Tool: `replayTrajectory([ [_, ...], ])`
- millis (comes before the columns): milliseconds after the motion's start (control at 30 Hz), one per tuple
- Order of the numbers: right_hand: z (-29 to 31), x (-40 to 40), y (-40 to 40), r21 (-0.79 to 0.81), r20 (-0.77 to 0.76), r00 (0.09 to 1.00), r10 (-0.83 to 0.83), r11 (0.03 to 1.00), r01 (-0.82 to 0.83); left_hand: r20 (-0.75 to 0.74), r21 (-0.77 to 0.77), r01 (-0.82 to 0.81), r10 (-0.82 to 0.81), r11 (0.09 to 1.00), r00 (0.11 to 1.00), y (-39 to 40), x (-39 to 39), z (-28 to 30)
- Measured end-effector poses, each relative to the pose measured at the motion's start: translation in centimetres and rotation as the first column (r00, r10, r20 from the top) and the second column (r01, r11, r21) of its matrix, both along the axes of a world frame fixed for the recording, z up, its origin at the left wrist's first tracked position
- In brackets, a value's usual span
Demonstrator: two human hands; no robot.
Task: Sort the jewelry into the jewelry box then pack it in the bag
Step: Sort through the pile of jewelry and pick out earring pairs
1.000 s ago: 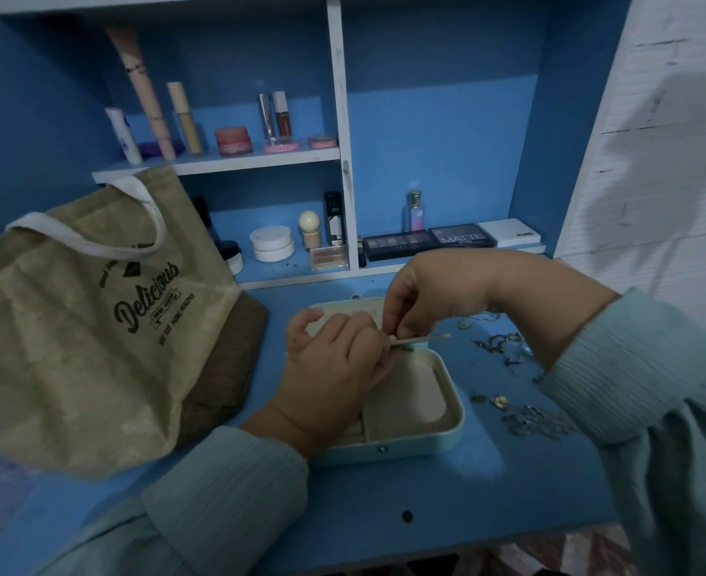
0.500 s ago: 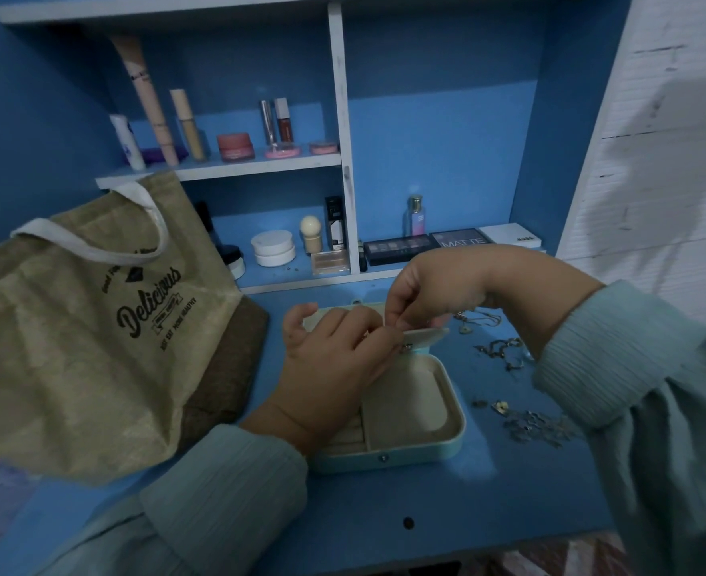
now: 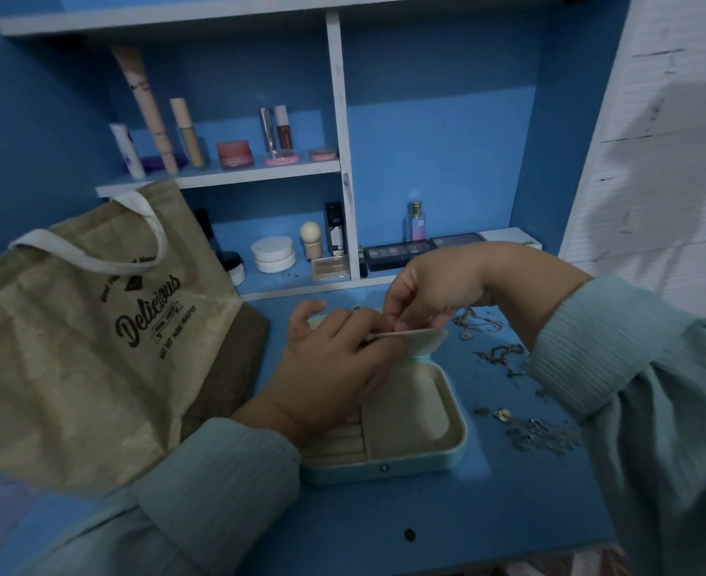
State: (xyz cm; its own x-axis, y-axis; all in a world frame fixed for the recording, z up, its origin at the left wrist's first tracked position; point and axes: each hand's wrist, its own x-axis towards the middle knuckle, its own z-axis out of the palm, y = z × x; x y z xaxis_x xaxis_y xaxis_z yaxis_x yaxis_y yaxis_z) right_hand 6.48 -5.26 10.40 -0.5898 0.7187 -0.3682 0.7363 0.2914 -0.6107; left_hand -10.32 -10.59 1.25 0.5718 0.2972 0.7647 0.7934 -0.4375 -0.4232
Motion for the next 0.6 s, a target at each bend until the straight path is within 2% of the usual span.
replayTrajectory([
  [300,-0.18,0.43,0.09,-0.02,-0.02,1.0,-0.009,1.0,0.009,0.131,-0.023,0.007,-0.004,1.0,0.991,-0.04,0.36,-0.27],
  [600,-0.45,0.36,-0.17,0.009,-0.008,1.0,0.001,1.0,-0.001,0.166,-0.054,-0.042,0.051,0.998,0.985,-0.4,0.35,-0.66],
])
